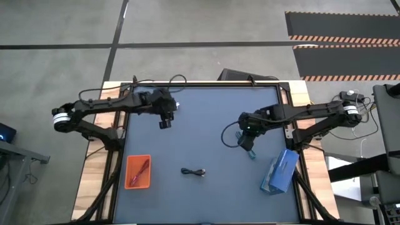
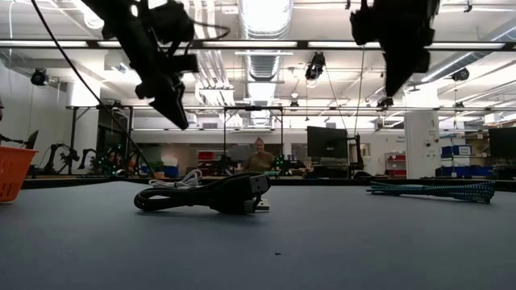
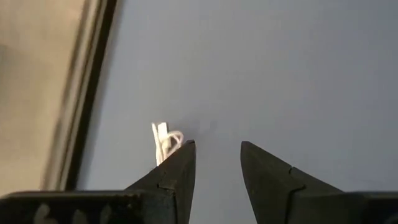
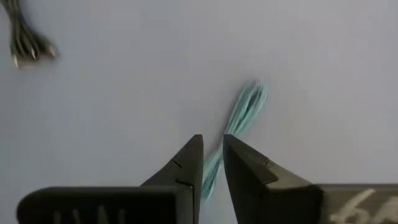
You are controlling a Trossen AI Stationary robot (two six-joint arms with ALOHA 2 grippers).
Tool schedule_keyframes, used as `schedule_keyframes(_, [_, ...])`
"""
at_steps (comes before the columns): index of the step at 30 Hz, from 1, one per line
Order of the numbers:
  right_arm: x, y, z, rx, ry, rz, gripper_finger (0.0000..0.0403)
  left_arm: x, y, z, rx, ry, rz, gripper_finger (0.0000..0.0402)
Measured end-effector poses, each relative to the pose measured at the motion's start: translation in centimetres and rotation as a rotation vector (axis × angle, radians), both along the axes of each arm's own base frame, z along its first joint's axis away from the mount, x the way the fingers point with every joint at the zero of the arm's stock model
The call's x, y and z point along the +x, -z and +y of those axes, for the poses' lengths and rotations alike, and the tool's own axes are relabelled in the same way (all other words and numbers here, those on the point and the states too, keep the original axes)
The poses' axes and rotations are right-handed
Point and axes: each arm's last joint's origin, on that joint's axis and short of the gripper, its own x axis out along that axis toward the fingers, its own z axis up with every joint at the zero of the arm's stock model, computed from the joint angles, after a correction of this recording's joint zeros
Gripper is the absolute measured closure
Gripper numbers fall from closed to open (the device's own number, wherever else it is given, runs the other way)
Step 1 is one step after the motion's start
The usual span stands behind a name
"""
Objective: Pick and place USB-C Cables
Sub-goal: Put the white charger cable into the orange bin
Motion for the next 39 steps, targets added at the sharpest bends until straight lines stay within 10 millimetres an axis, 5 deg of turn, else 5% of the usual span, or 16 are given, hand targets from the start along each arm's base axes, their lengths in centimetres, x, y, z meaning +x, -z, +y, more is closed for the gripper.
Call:
schedule_keyframes(12, [0.3,0.1,-0.4,-0.11,-0.155,-0.179,0.0351,0.3,4.2,4.6,-0.021,0.009,0.158,0.0178])
schedule_keyframes(29, [-0.1,-0.4,-0.6,-0.136,-0.198,-0.198,0.0351,0.5,7.5,9.7,-0.039,-0.113,0.263,0.019])
schedule_keyframes(39, [-0.1,-0.4,-0.6,-0.133,-0.195,-0.199,0.0351,0.7,9.5,10.3,-0.091,-0.109,0.282,0.0192])
